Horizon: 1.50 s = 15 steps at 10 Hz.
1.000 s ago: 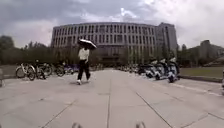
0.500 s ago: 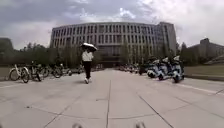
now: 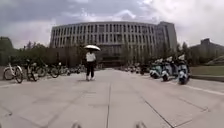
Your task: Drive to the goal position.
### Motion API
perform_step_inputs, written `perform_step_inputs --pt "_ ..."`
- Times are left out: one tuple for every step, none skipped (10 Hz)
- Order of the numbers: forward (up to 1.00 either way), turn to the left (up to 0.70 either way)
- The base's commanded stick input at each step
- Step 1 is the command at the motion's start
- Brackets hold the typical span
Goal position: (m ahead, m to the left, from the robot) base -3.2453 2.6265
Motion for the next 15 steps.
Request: perform_step_inputs --pt "0.70 -0.01" --pt "0.70 -0.06" --pt "0.70 -0.13" --pt "0.70 -0.13" --pt "0.70 -0.13" --pt "0.70 -0.13" --pt "0.70 -0.13" --pt "0.70 -0.13" --pt "0.70 -0.13" --pt "0.70 -0.13" --pt "0.70 -0.13" --pt "0.70 -0.13" --pt "0.70 -0.13" --pt "0.70 -0.13" --pt "0.70 -0.13"
